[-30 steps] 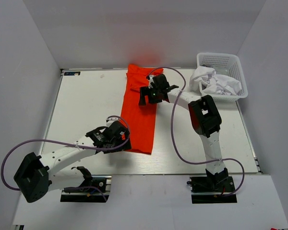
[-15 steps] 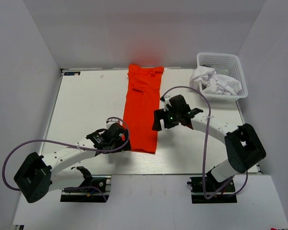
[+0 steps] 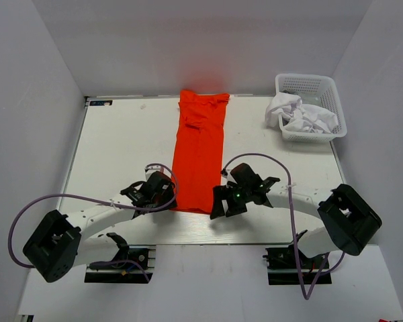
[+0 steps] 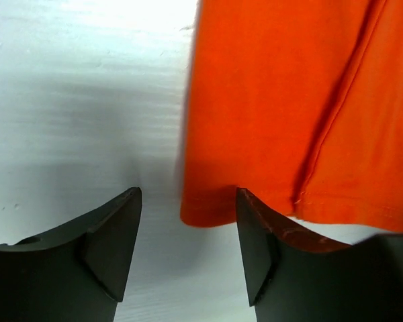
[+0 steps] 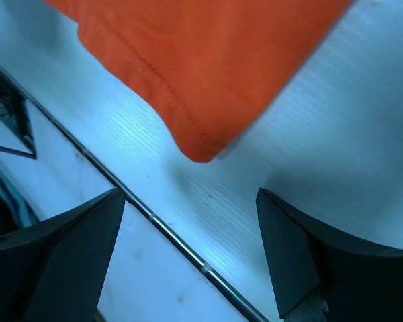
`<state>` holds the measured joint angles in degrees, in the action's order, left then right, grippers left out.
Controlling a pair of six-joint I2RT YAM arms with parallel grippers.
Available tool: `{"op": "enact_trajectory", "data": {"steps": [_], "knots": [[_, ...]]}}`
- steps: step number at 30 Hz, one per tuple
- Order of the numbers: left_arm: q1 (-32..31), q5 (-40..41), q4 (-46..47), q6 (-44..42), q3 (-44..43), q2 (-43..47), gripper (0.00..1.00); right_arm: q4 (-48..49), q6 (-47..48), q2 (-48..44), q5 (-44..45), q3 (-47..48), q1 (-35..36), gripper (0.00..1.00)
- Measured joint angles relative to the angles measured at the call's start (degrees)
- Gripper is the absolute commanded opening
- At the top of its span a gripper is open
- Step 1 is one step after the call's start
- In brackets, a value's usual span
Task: Fold and stack the t-shirts
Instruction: Grab the bottom of the folded rectangular tshirt with both arms
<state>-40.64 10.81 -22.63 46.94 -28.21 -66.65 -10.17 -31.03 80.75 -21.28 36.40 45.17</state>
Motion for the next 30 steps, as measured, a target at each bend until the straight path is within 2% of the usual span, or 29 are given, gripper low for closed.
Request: {"op": "enact_trajectory", "data": {"steps": [3,4,6,7,9,10,14,15,18,19,24,30], "knots": [[0.31,-1.03,3.15,-0.61,0.11,-1.22,0.62,2.73,-2.86,0.44,-0.20,-0.68,1.27,0.82],[0.33,-1.44,4.04,-0.87,0.11,-1.70,0.56,3.17,-3.45,0.66,0.15,-0.70,1.66,0.82],[0.37,-2.51,5.62,-1.38,0.15,-2.56,0.49,4.15,-4.83,1.07,0.72,-0.70,2.16,0.80],[0.42,-2.99,6.16,-1.68,0.20,-2.80,0.42,4.42,-5.29,1.16,1.09,-0.70,2.25,0.80],[0.42,-3.78,6.47,-2.03,0.26,-3.21,0.36,4.59,-6.34,1.31,2.19,-0.61,2.38,0.74],[0.42,-4.07,6.49,-2.38,0.24,-3.30,0.30,4.59,-6.51,1.49,2.84,-0.52,2.45,0.72],[0.42,-4.94,6.01,-3.02,0.33,-3.34,0.28,4.59,-7.10,3.02,4.07,0.28,2.49,0.60],[0.42,-5.09,5.95,-3.02,0.33,-3.37,0.28,4.52,-7.15,3.61,4.31,0.70,2.49,0.54],[0.42,-5.44,5.86,-3.02,0.31,-3.43,0.24,4.52,-6.49,5.64,5.44,1.75,2.60,0.21],[0.42,-5.51,5.73,-2.99,0.31,-3.43,0.23,4.48,-6.54,6.19,5.38,1.75,2.58,0.00],[0.44,-7.54,5.22,-3.19,0.26,-3.34,0.00,4.02,-6.71,6.58,6.60,1.75,2.71,0.00],[0.44,-10.27,1.99,-4.17,-1.36,-3.26,0.00,2.73,-5.25,6.05,8.59,2.49,3.23,0.00]]}}
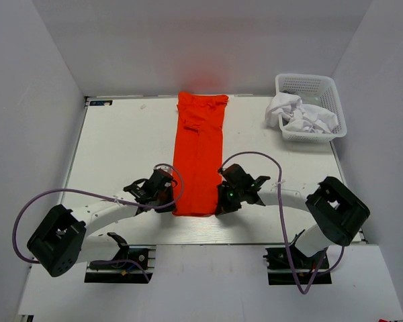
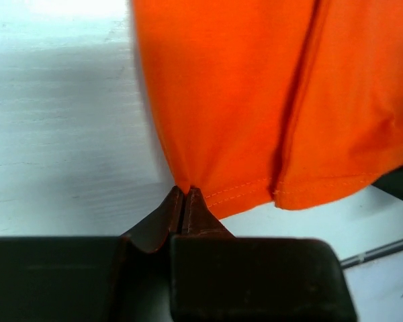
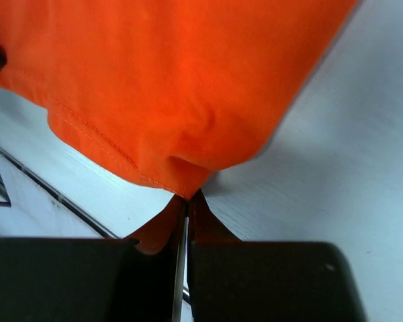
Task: Fold and stack the t-shirts
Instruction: Grab the bottom of the folded rectangular tshirt with both arms, then fold the folded rectangular tshirt in 1/3 of the way
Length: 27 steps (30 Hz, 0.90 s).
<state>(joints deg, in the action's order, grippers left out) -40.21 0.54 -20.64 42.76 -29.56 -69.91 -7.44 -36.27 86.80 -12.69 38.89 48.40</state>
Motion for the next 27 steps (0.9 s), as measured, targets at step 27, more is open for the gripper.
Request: {"op": "enact_trajectory", "data": {"steps": [27], "knots": [[11.13,13.62,-12.70,-1.40,-47.89,-29.24,0.00,-5.55,13.31,11.61,21.14,32.96,-10.12,0.00]]}}
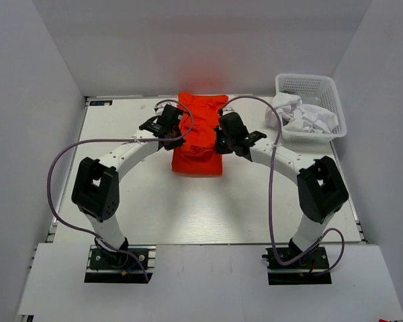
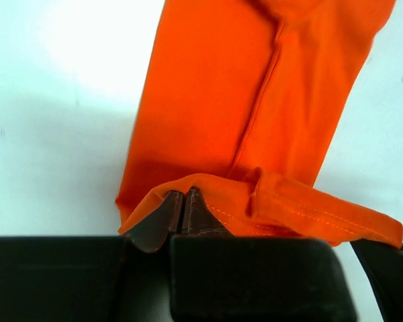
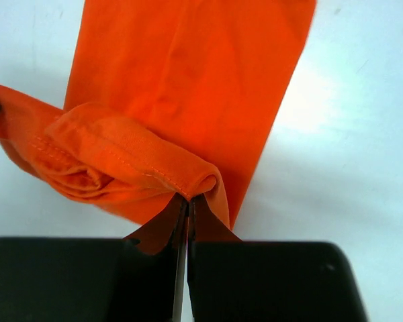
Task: Fold and stack the t-shirts
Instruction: Fold the folded rectangular tshirt in 1/3 of the way
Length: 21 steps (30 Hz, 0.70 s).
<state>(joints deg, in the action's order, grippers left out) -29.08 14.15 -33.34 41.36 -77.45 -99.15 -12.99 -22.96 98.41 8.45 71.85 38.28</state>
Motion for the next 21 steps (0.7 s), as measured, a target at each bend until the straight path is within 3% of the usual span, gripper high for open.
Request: {"op": "enact_trajectory", "data": {"steps": [8,21], "knots": [[3.02,-0.96,0.48,-3.58,-12.46,-11.21,0.00,-0.50,3.45,7.87,-1.60,9.07,-4.48,0.00],[5.62,-5.16,1.22,-6.60,-17.20,-20.20,0.00,-1.09,4.55,19.87,-8.22,18.12,-8.79,0.00]]}}
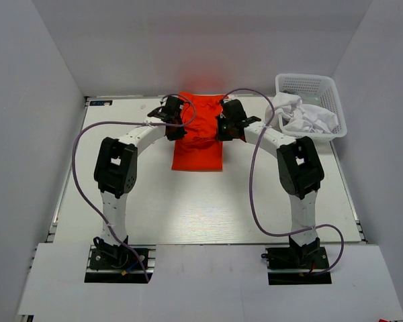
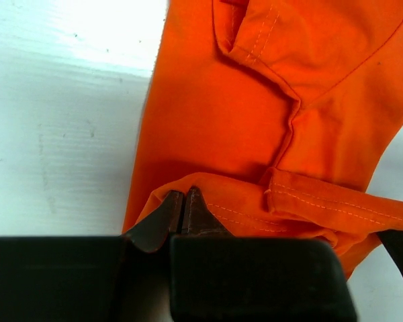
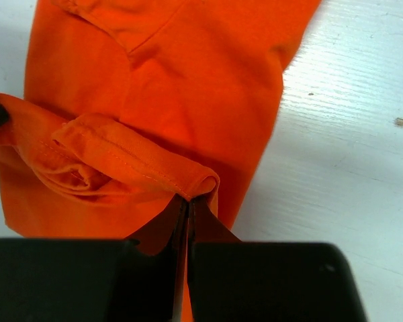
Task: Fold and stack the t-shirts
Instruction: Fold the folded rectangular tshirt in 1/3 of the way
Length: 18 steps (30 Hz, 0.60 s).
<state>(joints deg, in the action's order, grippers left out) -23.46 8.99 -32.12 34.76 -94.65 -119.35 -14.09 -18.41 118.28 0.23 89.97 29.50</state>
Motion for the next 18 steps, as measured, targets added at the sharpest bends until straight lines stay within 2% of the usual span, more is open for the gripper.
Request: {"op": "enact_trajectory", "data": {"steps": [5,8,9,10,11,12,13,14,15,18], "knots": [[0.68,-1.25,1.92,-0.50,-0.55,-2.10,0.04,0.04,-0.66,1.18,-1.33,0.46,-1.25,0.00],[1.22,-1.95,3.87,-0.52,-0.70,-3.17,0.15,0.17,-1.05,2.73,-1.73,1.99,-2.03,0.15],[1.49,-2.12,4.42,-0.57,-1.20,-3.80,0.29,0.42,-1.07,3.45,-1.70,2.84,-2.32,0.19],[1.88,-2.34,4.90,-0.76,-2.19,-4.61,0.35,0.46,-1.40,4.11,-1.68,3.61,-2.58,0.21],[2.38,-2.43,4.74,-0.46,-4.20,-5.90,0.44,0.48,-1.49,5.01,-1.70,4.87,-2.95,0.40],[2.97,-2.32,4.61,-0.33,-6.67,-7.37,0.74,0.74,-1.84,6.01,-1.66,6.43,-3.45,0.53],[3.80,-2.19,4.17,-0.20,-10.38,-9.33,0.94,1.09,-1.88,6.78,-1.66,7.63,-4.09,0.62],[4.66,-2.01,3.58,-0.07,-13.73,-10.93,1.00,1.29,-1.99,7.17,-1.68,8.46,-4.81,0.82],[5.57,-1.92,2.97,0.39,-17.09,-12.50,1.00,1.46,-2.27,7.26,-1.66,8.87,-5.49,0.90],[8.50,-1.60,2.54,0.87,-21.20,-13.03,1.00,3.17,-1.29,6.36,-2.47,8.44,-7.43,0.90]]}}
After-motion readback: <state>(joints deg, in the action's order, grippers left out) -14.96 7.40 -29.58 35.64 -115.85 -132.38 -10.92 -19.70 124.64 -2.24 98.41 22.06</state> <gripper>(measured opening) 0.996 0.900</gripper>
